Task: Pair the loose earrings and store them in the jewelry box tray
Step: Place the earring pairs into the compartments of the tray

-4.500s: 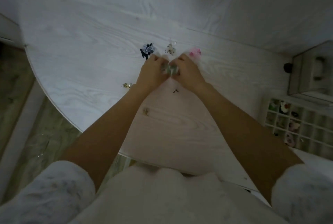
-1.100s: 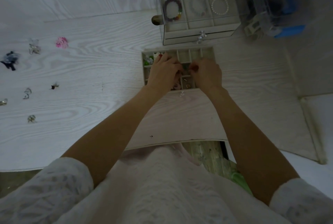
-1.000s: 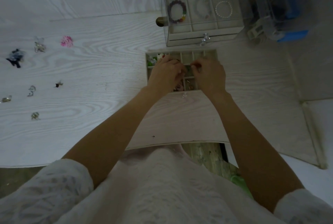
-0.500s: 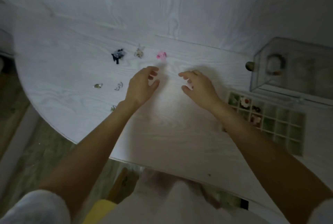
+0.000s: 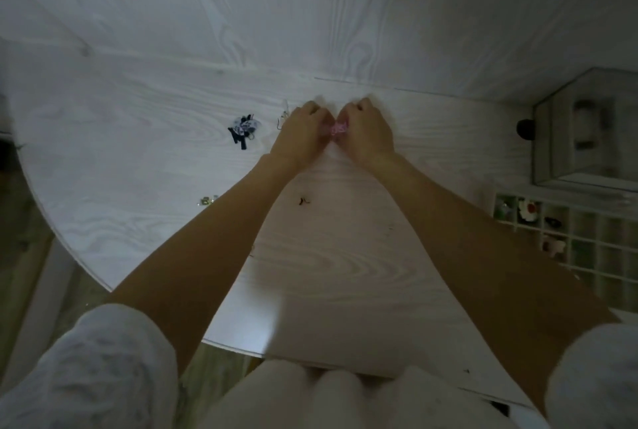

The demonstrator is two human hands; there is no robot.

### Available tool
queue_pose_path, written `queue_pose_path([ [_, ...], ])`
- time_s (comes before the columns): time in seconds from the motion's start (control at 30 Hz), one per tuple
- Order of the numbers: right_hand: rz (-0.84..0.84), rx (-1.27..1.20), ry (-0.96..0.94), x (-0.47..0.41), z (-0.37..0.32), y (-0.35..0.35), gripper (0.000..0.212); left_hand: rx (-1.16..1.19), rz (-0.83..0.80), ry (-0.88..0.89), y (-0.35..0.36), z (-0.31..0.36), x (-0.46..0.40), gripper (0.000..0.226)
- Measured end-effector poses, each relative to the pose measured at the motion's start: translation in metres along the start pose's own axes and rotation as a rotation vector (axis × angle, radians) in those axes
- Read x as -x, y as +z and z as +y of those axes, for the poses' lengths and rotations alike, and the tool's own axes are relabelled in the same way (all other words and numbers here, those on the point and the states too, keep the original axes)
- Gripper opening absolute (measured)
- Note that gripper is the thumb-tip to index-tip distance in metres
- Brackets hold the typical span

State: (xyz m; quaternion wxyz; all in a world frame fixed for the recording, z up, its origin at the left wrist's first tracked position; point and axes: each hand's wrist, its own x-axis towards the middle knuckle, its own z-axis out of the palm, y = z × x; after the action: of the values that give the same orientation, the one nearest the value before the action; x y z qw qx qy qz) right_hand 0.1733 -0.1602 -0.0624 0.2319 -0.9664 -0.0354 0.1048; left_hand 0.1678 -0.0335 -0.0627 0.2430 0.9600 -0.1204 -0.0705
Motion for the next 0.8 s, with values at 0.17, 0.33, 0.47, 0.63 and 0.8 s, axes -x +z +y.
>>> queue_pose_path([
  [0.17,-0.059,0.041,-0.035,0.030,0.005,-0.002,0.022,-0.024,-0.053,0.122,0.004,0.009,0.024,0.020],
  [0.33,-0.048,0.018,-0.010,0.073,0.031,-0.010,0.025,-0.066,-0.107,0.253,0.015,0.034,0.041,0.014],
  [0.47,0.013,0.104,-0.004,0.097,0.050,-0.010,0.025,-0.002,-0.104,0.188,0.025,0.049,0.054,0.012],
  [0.63,0.031,0.090,0.018,0.114,0.061,-0.015,0.016,0.098,-0.123,0.013,0.025,0.059,0.069,0.016],
  [0.8,-0.044,-0.031,0.071,0.133,0.071,-0.021,0.018,0.107,-0.178,-0.053,0.031,0.076,0.084,0.018],
])
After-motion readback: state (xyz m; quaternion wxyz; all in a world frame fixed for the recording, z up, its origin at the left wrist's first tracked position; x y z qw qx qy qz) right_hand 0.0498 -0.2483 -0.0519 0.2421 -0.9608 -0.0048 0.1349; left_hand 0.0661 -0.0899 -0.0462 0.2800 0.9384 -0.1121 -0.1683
